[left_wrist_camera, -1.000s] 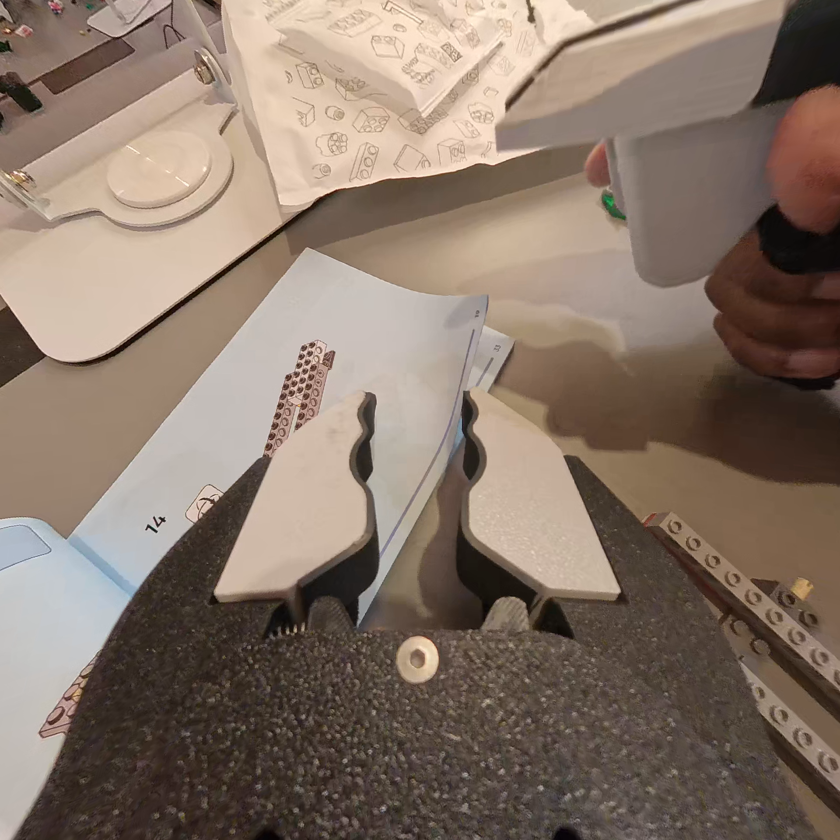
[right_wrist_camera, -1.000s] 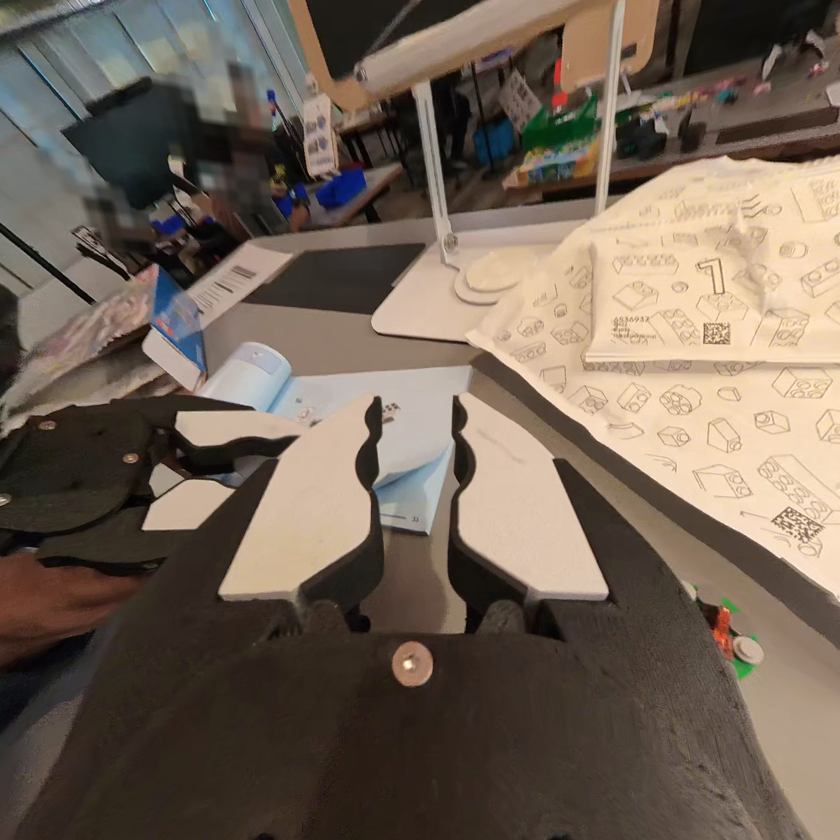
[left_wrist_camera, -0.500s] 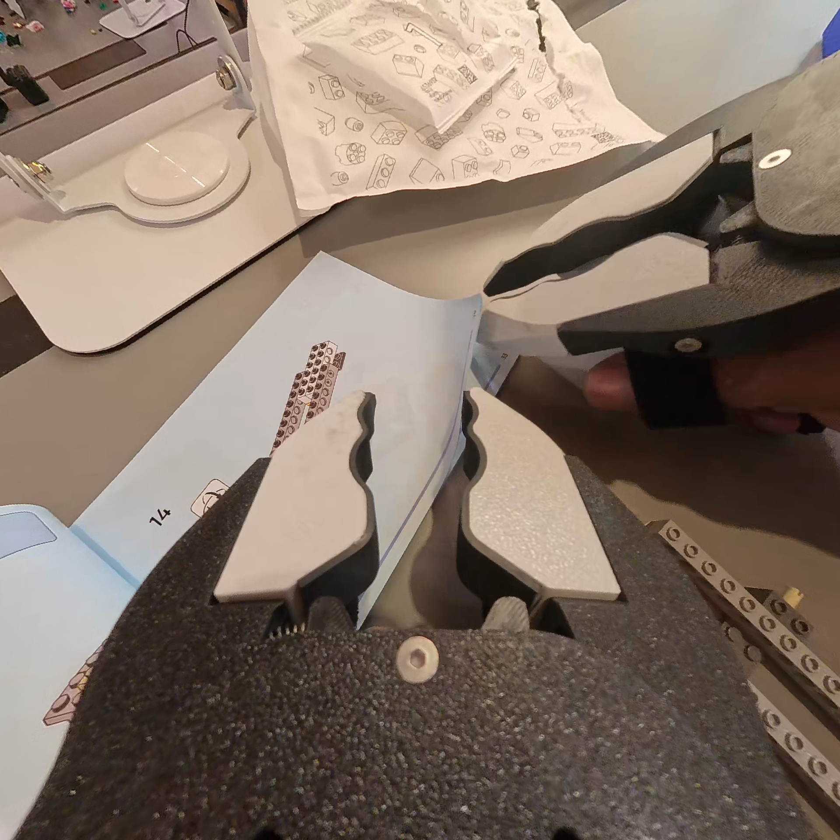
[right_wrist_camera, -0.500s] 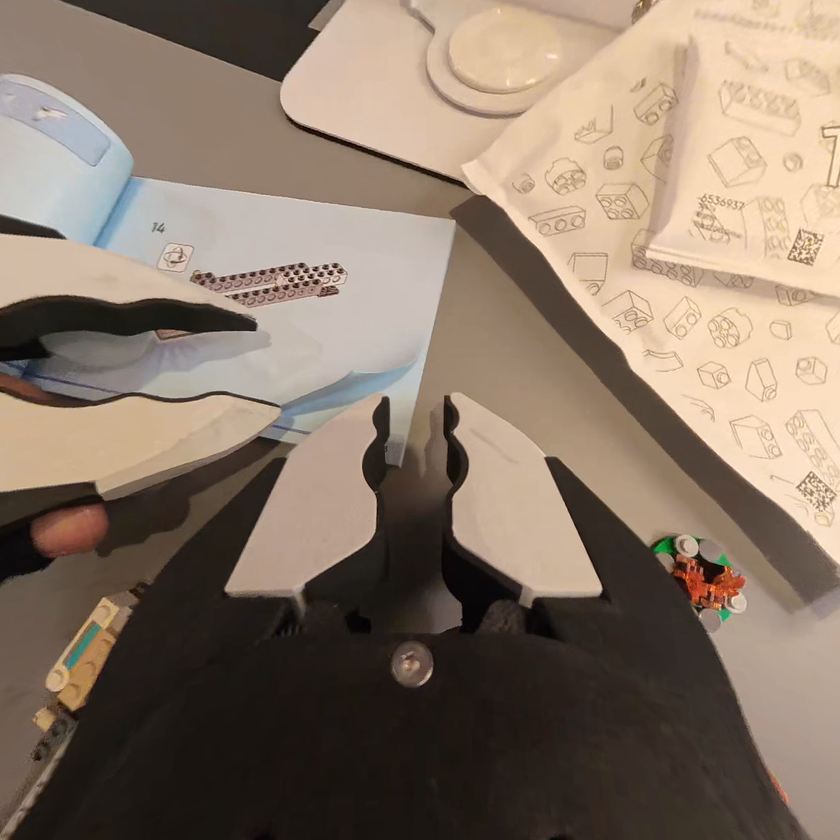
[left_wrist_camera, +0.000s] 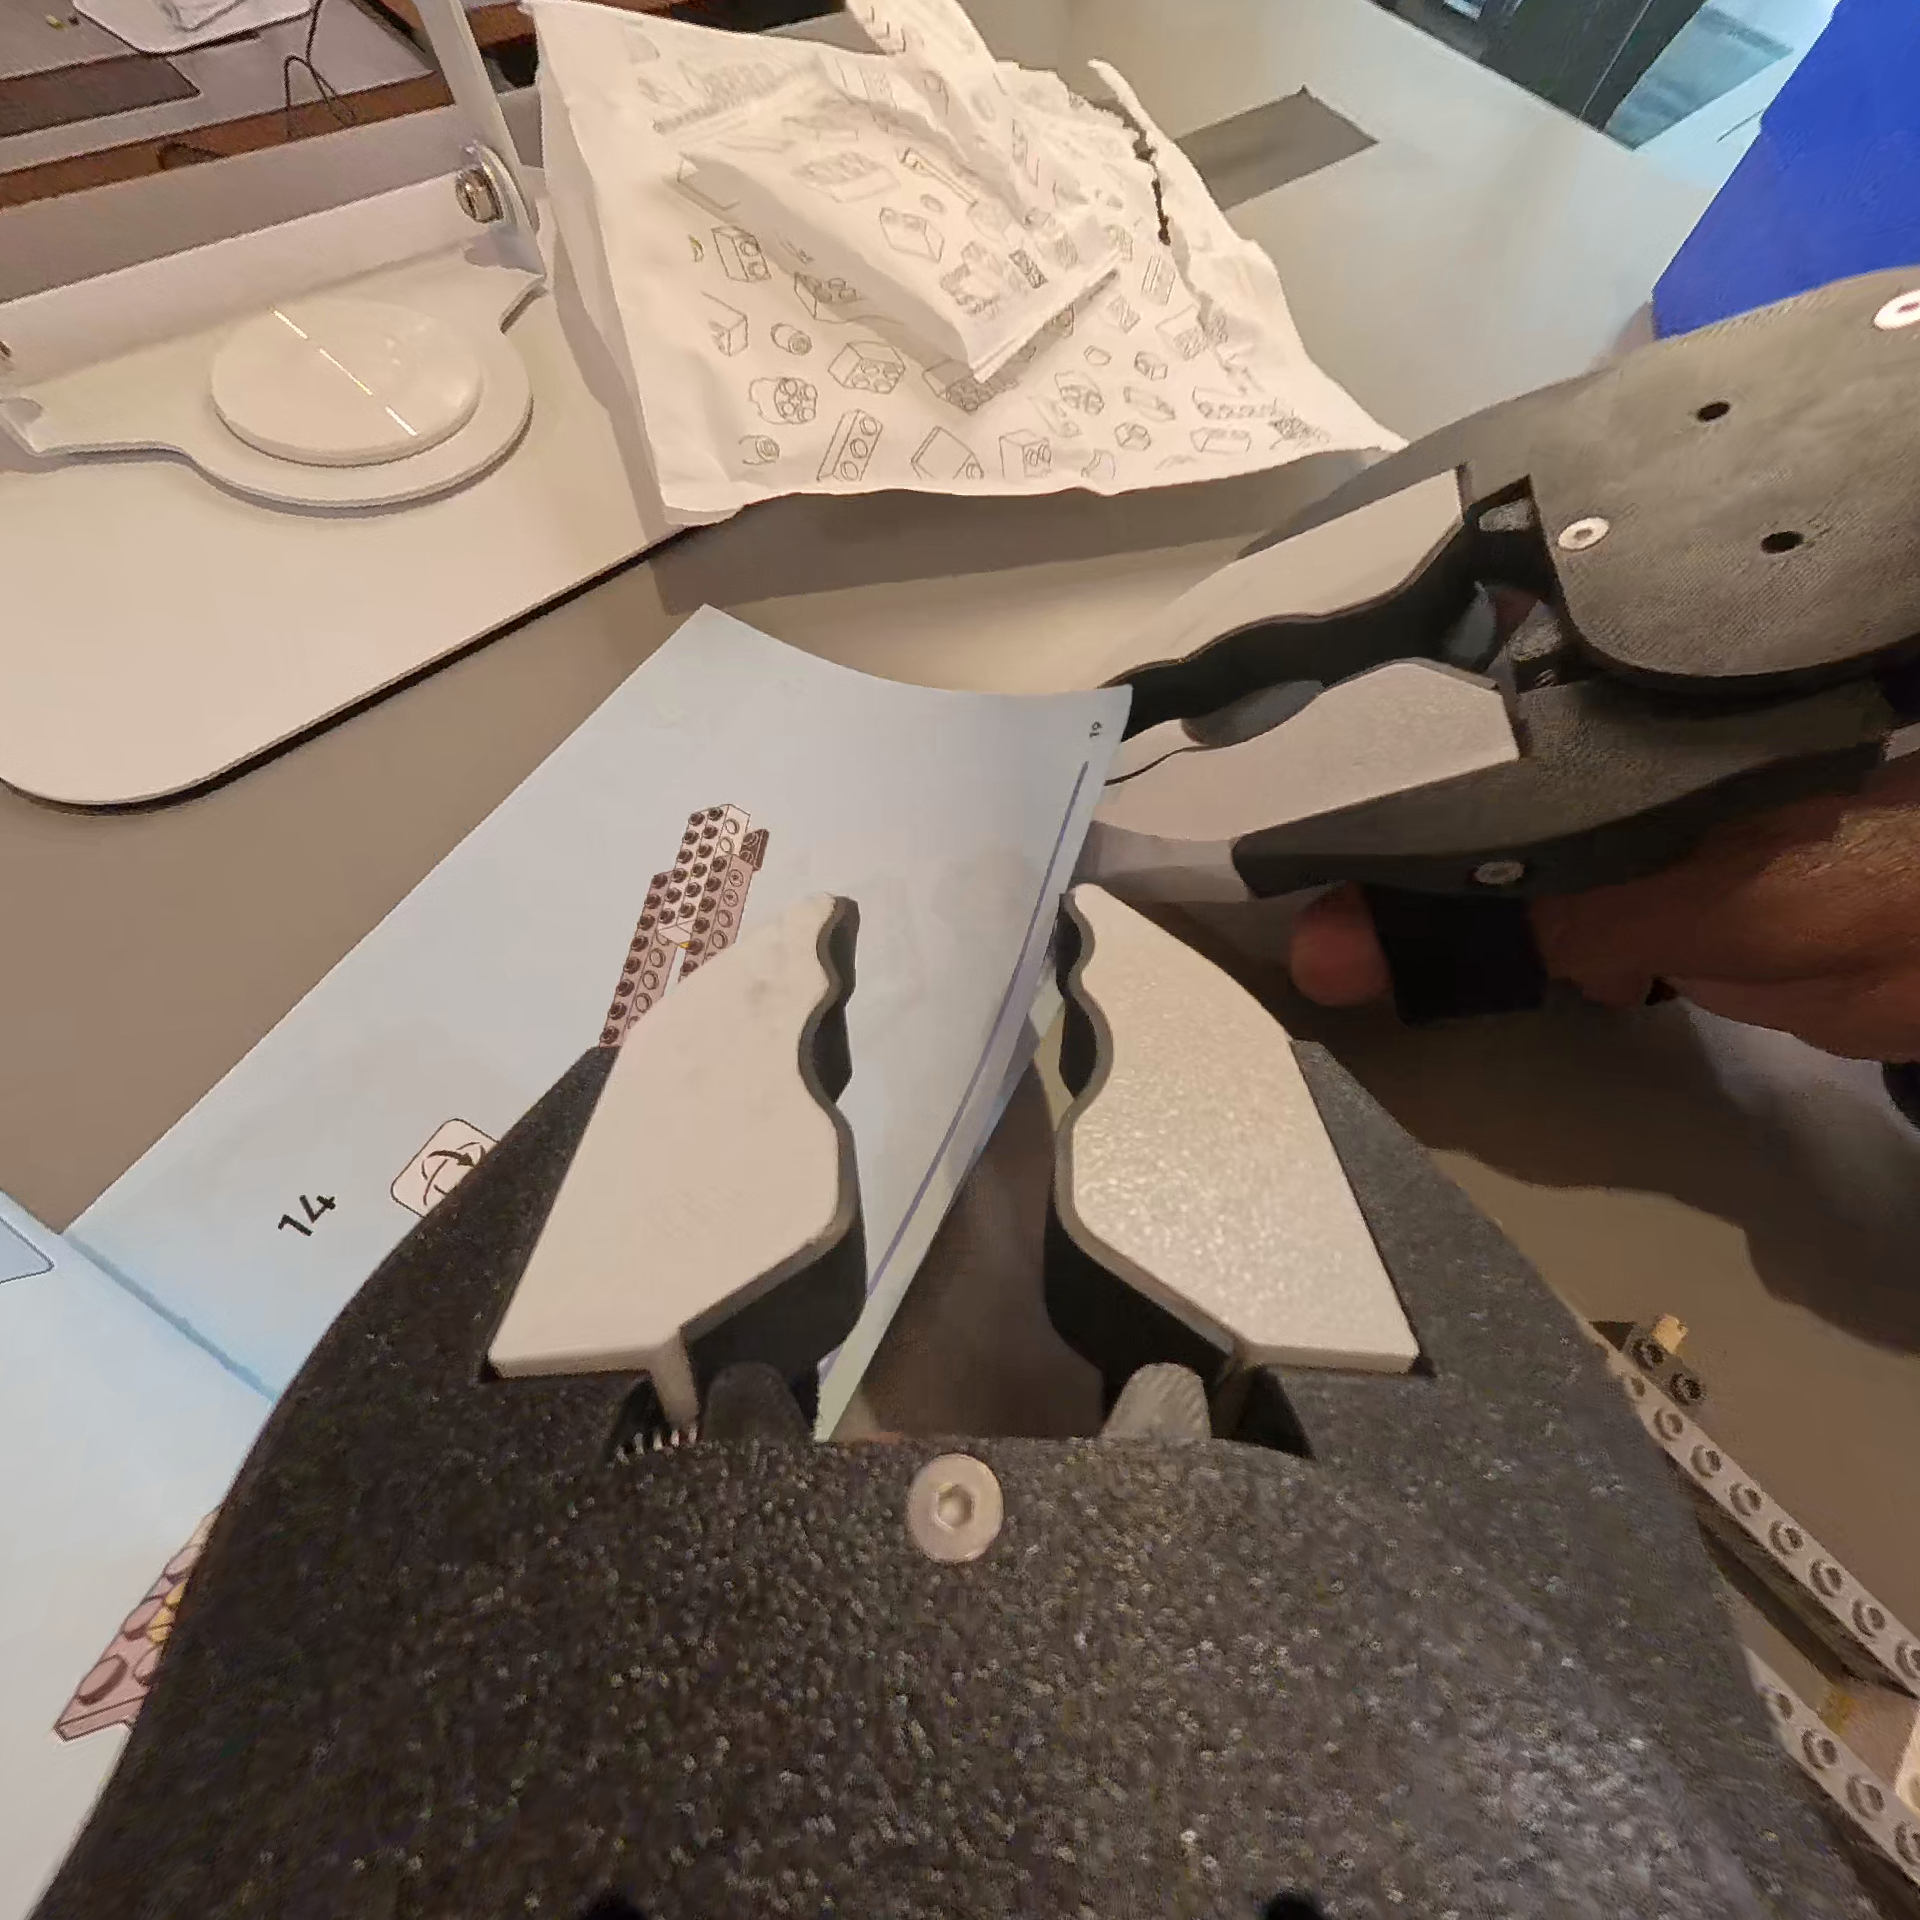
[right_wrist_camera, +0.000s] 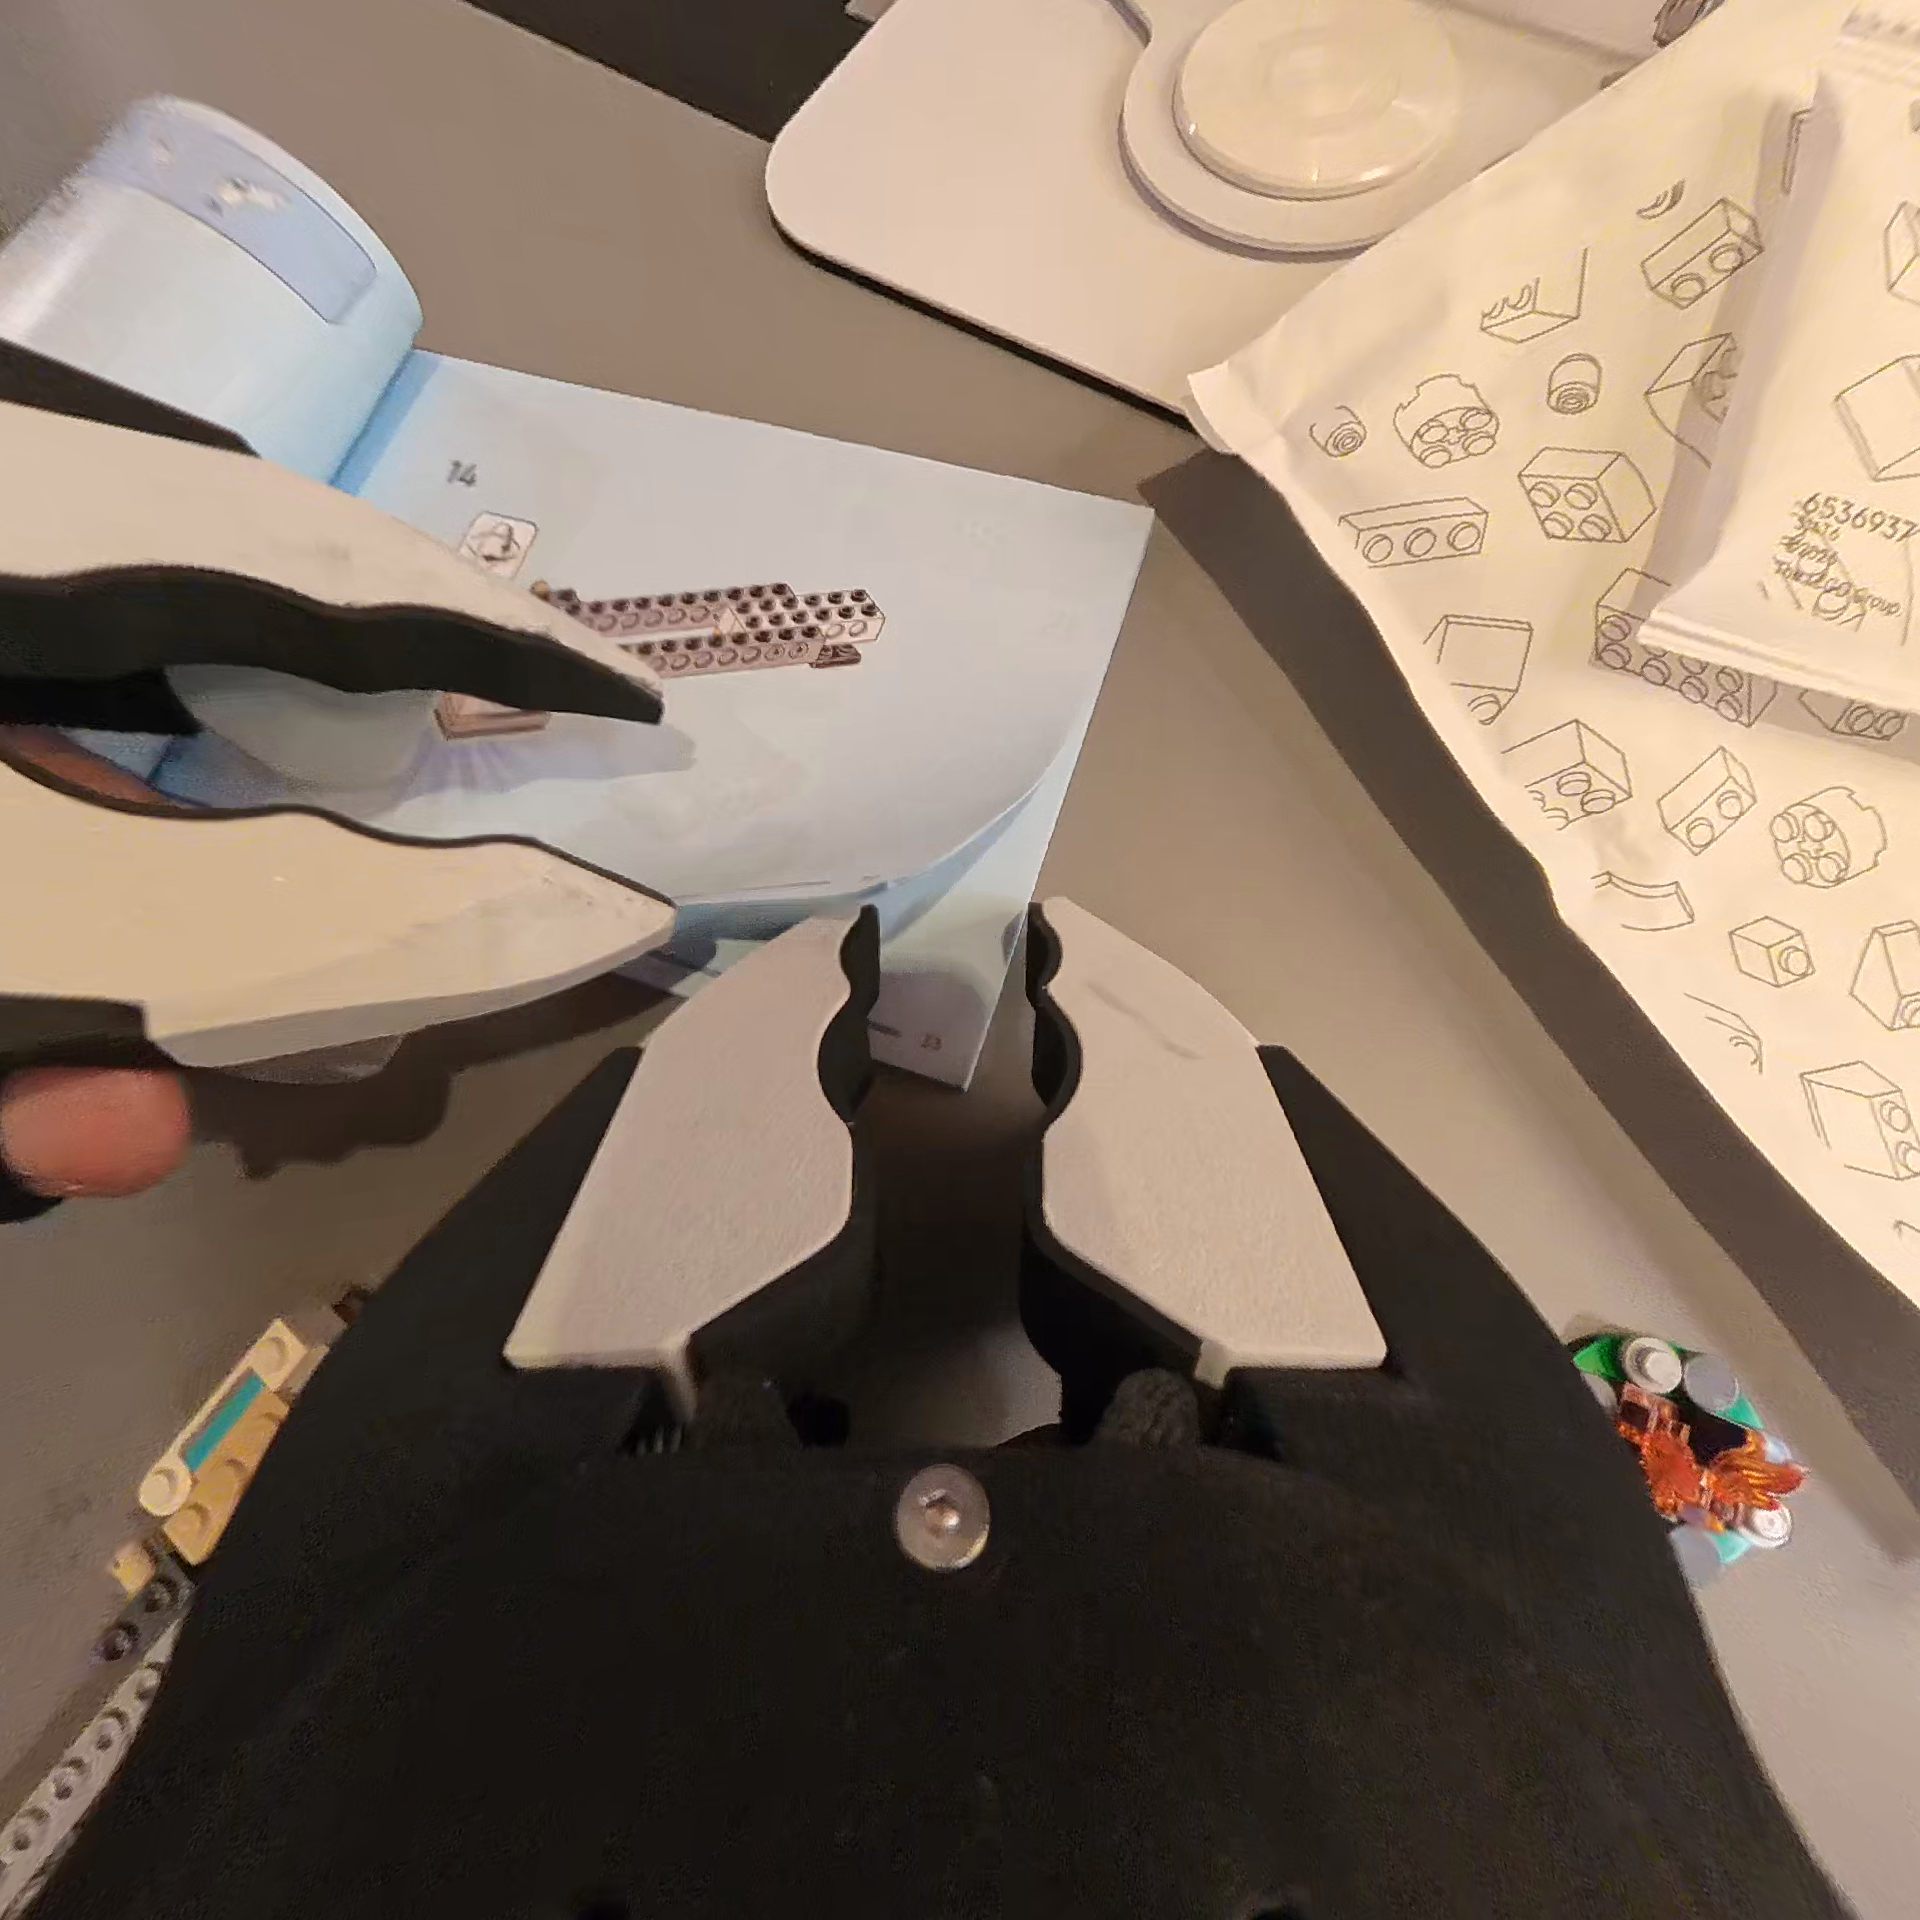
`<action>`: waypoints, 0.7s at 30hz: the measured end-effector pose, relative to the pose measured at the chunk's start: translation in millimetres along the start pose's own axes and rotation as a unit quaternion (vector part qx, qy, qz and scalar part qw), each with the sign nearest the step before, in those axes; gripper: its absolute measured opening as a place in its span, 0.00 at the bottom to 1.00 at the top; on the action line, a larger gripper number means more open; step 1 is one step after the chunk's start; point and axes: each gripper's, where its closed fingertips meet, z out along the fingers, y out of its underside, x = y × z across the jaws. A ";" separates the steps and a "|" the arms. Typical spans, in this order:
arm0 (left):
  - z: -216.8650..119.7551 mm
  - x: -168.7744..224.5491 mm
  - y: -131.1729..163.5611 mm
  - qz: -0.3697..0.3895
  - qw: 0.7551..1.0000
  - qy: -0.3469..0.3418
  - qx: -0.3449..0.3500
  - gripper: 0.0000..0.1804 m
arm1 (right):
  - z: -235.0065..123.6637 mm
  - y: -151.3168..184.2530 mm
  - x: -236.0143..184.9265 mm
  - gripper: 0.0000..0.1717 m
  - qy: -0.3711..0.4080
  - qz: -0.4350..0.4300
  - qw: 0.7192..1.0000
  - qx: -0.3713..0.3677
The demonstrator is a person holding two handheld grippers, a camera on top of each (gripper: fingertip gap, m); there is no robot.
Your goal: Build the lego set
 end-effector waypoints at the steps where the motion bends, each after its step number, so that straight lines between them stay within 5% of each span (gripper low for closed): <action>1: -0.6 0.1 -1.8 -0.008 1.000 0.007 0.006 0.21 | -0.9 -3.2 -0.7 0.16 -0.005 0.001 1.000 0.010; 21: -1.6 8.8 -19.8 -0.114 0.990 0.058 0.057 0.19 | -2.8 -12.1 -16.3 0.14 -0.051 -0.028 0.998 0.037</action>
